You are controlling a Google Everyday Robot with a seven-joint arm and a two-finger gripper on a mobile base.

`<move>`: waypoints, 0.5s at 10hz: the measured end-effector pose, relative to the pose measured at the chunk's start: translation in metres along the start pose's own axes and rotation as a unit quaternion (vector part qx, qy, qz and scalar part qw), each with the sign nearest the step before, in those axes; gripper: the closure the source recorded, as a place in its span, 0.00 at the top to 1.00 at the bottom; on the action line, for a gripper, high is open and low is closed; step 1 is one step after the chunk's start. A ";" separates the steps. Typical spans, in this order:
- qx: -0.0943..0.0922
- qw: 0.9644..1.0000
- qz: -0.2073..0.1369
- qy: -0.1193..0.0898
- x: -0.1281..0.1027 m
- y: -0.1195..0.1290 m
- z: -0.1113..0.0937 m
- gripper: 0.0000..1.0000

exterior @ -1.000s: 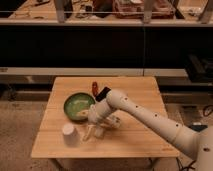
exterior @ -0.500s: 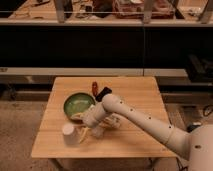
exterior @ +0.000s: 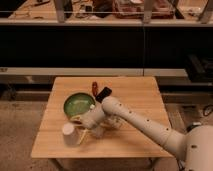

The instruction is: Place the ceramic cup in the ceramic bowl

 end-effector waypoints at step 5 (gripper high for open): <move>0.003 1.000 0.001 0.013 0.003 -0.006 0.017 0.80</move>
